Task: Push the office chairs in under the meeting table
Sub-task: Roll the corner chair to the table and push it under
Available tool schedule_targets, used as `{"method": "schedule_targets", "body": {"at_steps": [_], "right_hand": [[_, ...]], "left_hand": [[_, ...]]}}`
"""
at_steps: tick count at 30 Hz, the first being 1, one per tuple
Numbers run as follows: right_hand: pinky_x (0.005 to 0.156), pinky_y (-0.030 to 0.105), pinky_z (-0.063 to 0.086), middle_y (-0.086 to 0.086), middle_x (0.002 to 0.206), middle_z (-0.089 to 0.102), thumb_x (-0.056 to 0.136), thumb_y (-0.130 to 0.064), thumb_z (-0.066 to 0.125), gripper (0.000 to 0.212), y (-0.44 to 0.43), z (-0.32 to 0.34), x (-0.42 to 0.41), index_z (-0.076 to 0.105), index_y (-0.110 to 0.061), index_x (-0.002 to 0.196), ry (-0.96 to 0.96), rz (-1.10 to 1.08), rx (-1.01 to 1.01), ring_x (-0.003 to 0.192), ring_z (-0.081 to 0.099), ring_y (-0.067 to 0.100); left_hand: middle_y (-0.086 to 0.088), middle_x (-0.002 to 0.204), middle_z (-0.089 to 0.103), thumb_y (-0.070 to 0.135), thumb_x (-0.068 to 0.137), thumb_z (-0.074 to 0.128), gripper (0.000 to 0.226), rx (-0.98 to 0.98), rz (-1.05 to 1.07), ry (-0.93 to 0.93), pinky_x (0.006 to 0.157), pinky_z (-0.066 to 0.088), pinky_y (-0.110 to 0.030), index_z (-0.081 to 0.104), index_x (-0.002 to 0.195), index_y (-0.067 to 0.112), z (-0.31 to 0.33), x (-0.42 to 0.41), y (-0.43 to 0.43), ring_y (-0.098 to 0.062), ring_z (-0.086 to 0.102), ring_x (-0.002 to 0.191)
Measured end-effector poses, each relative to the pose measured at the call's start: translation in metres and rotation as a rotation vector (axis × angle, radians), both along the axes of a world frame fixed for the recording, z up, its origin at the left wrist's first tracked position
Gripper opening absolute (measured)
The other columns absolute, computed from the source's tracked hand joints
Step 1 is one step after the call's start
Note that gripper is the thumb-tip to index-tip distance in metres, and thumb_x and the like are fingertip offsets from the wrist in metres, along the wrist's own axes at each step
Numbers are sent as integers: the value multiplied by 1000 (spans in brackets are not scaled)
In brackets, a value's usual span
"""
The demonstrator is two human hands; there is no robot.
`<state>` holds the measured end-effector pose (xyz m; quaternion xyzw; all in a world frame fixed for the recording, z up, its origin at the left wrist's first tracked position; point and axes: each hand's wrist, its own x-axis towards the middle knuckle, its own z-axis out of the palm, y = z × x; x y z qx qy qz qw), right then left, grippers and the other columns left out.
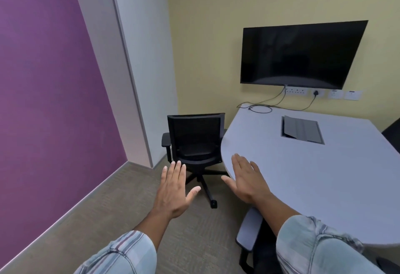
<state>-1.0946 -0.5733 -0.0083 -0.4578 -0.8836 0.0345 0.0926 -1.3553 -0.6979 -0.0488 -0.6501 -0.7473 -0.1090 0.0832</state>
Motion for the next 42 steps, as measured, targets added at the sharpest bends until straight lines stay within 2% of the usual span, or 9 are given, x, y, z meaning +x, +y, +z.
{"method": "schedule_targets", "body": {"at_steps": [6, 12, 19, 23, 26, 31, 36, 42], "right_hand": [[135, 52, 11, 6, 181, 9, 73, -91, -30, 127, 88, 0, -48, 8, -19, 171, 15, -34, 1, 166, 9, 29], [134, 52, 15, 8, 180, 16, 76, -88, -29, 125, 142, -4, -96, 11, -16, 170, 19, -1, -15, 165, 16, 29], [134, 54, 17, 8, 180, 14, 83, -88, -20, 116, 194, -21, -151, 10, -17, 170, 6, -13, -28, 165, 15, 30], [134, 51, 12, 8, 181, 9, 93, -84, -9, 105, 237, -29, -187, 7, -16, 171, -23, -29, -2, 167, 9, 29], [134, 50, 11, 8, 181, 9, 98, -81, -1, 98, 270, -29, -214, 6, -16, 171, -38, -80, 19, 166, 8, 28], [133, 50, 13, 9, 181, 12, 88, -86, -18, 113, 318, -20, -254, 7, -14, 171, -49, -160, 23, 166, 11, 29], [133, 52, 20, 13, 179, 19, 84, -90, -18, 122, 366, -10, -286, 15, -9, 170, 7, -233, 1, 164, 18, 32], [131, 54, 23, 15, 176, 24, 90, -89, -6, 117, 414, -1, -295, 19, -7, 168, 1, -218, 51, 162, 22, 33]], "left_hand": [[-16, 182, 9, 88, 98, -1, 111, 23, 11, 6, 135, -12, -48, 14, 173, 8, 15, -47, 77, -29, -3, 170], [-16, 182, 11, 83, 104, 11, 103, 4, 53, 16, 136, -9, -49, 15, 173, 8, 14, -95, 125, -29, -1, 170], [-18, 180, 17, 84, 104, 9, 104, -47, 10, 58, 137, 3, -56, 21, 172, 6, -3, -152, 186, -33, 7, 169], [-21, 177, 27, 82, 106, 14, 102, -23, -20, 32, 134, -2, -51, 29, 169, 3, -7, -194, 241, -35, 17, 168], [-21, 176, 29, 80, 107, 17, 100, 0, -42, 28, 134, -2, -51, 31, 168, 2, -6, -230, 278, -33, 16, 167], [-20, 180, 15, 83, 102, -2, 108, -15, -77, 8, 135, -7, -50, 20, 171, 4, -2, -285, 332, -30, 1, 168], [-22, 180, 13, 83, 98, -10, 113, -64, -105, 18, 137, 4, -55, 17, 172, 2, 6, -324, 398, -36, 6, 169], [-22, 180, 16, 80, 102, 1, 107, -66, -163, 67, 137, 3, -54, 18, 171, 1, 12, -319, 444, -35, 9, 169]]}}
